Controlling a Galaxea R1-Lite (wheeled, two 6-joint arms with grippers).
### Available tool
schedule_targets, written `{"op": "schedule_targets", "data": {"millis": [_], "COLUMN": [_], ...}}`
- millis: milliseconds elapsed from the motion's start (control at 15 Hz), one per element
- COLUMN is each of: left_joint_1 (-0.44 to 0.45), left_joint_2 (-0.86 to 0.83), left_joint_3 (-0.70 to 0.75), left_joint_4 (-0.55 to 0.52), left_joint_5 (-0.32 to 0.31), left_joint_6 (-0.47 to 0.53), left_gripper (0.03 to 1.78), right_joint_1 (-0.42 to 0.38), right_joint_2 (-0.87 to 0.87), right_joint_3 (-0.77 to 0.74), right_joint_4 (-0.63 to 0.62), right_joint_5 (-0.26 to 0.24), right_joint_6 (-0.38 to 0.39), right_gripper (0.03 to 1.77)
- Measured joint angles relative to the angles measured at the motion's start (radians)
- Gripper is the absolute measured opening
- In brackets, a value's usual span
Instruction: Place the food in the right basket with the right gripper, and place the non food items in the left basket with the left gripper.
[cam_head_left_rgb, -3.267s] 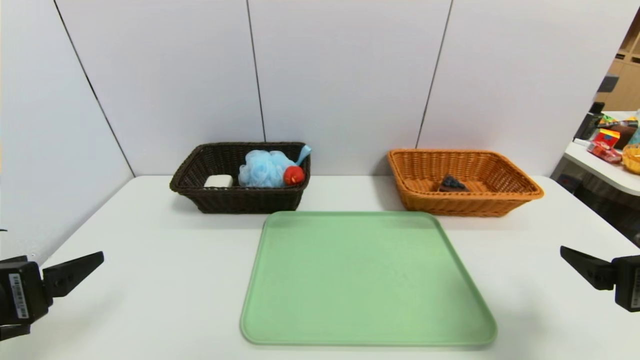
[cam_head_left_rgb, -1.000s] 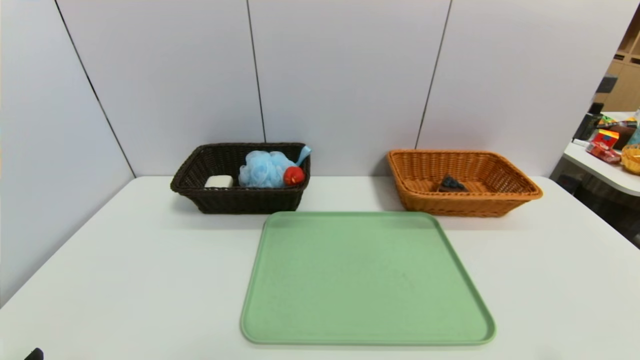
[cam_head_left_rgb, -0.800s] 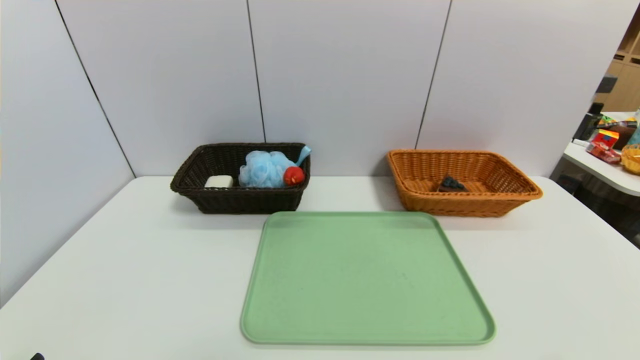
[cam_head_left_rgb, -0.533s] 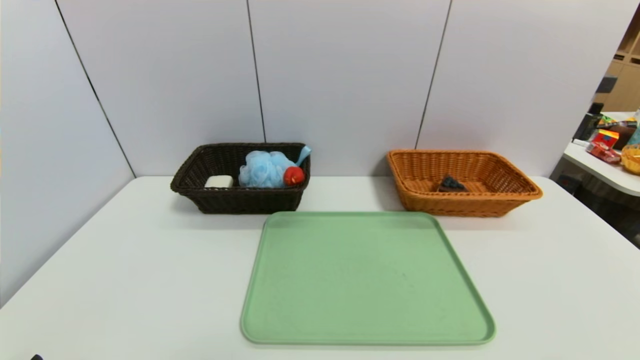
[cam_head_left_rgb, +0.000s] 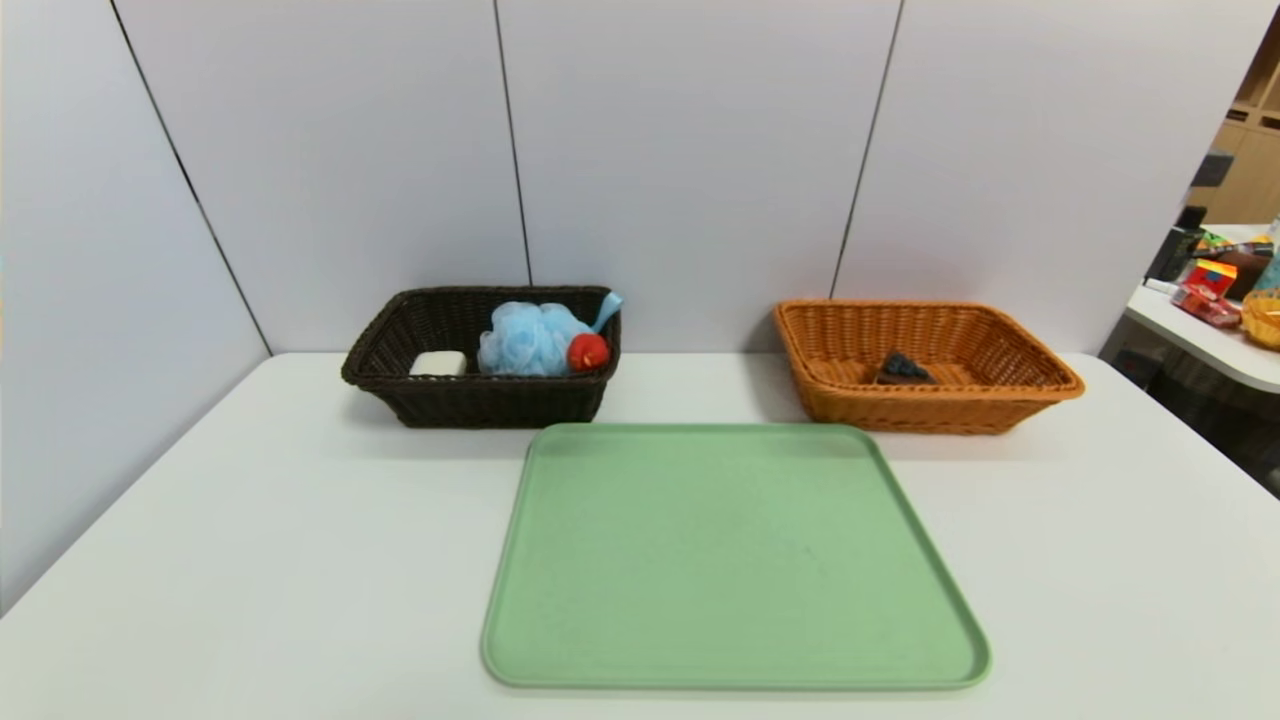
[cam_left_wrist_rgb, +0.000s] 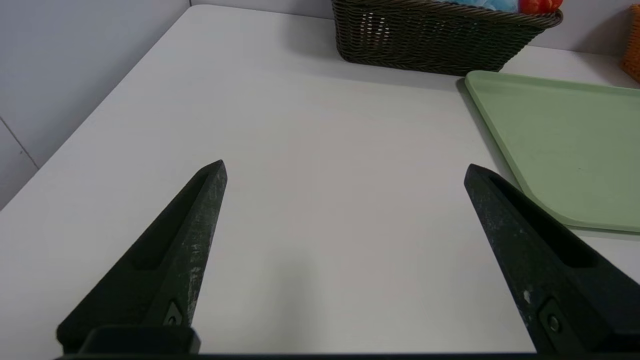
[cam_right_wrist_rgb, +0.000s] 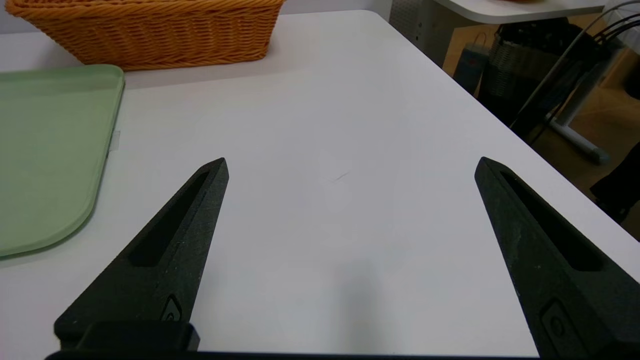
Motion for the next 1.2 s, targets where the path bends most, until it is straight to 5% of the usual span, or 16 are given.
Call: {"op": "schedule_targets", "data": {"millis": [600,1200], "left_joint_1": [-0.007,-0.011], "left_joint_2": [-0.127,-0.136], "left_joint_3": [0.034,0.049], "left_joint_4": [0.04,0.071], "left_joint_5": [-0.072,-0.055], "left_joint_6": [0.064,0.071], "left_gripper": [1.69,1.69], "right_joint_1": [-0.001,-0.001], "right_joint_2": [-0.128,-0.134], "right_joint_3": [-0.033,0.04], "right_joint_4": [0.074,0.071], "right_joint_5": [0.235,0.331], "right_joint_6": [-0.027,-0.054], "right_gripper": [1.7,1.7]}}
